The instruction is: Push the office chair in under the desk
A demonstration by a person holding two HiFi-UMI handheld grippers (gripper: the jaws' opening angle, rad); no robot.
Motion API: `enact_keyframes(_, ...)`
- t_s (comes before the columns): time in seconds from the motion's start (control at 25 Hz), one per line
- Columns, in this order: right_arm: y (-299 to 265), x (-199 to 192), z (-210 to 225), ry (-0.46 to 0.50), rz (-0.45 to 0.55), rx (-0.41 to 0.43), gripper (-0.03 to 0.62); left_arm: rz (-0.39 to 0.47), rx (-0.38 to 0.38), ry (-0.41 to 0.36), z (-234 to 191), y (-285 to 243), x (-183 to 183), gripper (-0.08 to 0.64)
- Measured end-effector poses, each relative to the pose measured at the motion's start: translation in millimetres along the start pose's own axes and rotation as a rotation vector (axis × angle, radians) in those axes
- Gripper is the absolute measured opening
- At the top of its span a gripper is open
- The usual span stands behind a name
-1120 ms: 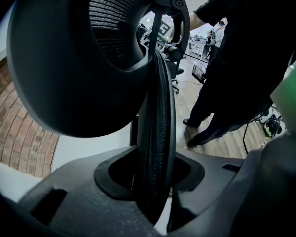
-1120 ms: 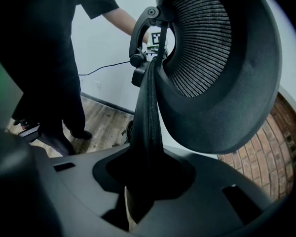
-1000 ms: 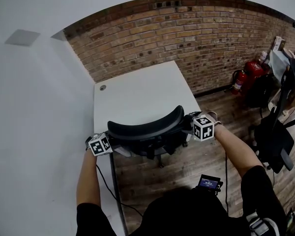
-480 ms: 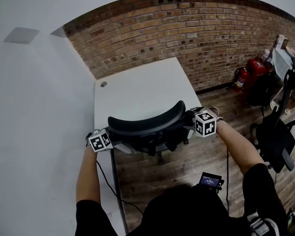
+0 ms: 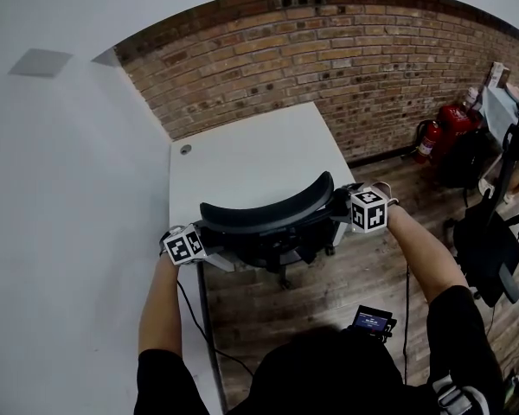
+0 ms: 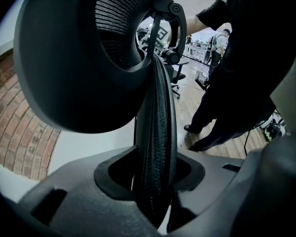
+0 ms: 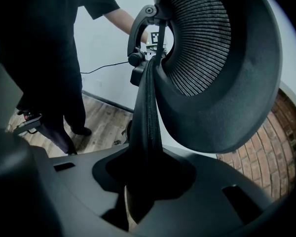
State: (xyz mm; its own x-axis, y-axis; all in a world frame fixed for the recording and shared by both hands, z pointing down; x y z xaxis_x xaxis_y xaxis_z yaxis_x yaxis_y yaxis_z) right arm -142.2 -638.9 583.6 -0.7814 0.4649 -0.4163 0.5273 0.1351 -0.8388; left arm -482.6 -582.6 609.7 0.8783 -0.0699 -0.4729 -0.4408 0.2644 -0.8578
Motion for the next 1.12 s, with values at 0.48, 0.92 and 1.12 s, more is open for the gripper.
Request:
enact_keyframes(0.48,-0.4,0.2,-1.3,-0.021,-0.007,-0.022,0.107,-0.010,0.054,-0.006,-1.4,-2.6,-4.4,0.153)
enact_keyframes(0.92,-4.8,-2.2,-6.2,-0.113,-0.088,-0.048,0.149,-0.028,0.092,0.035,4.5,-4.5,-2.5,0.179)
enact_keyframes(1.12,10.7,5.2,-10.6,-0.114,-0.106,-0.074,0.172,-0.009,0.166,0.027,10.5,10.3,-1.6,0.181)
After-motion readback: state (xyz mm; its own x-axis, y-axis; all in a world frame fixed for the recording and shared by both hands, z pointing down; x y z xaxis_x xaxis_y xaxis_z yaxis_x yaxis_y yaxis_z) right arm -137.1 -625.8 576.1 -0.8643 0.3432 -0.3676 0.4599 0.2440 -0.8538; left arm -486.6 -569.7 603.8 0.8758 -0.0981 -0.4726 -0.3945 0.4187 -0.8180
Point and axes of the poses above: the fingertips, and each gripper's own axes: y backward along the fingers, z to its right, x out of its top, the point moved 5 cm from there along y, backward along the fingers, and after that the axes turned 4 degrees about x, right-handed, at the moved point
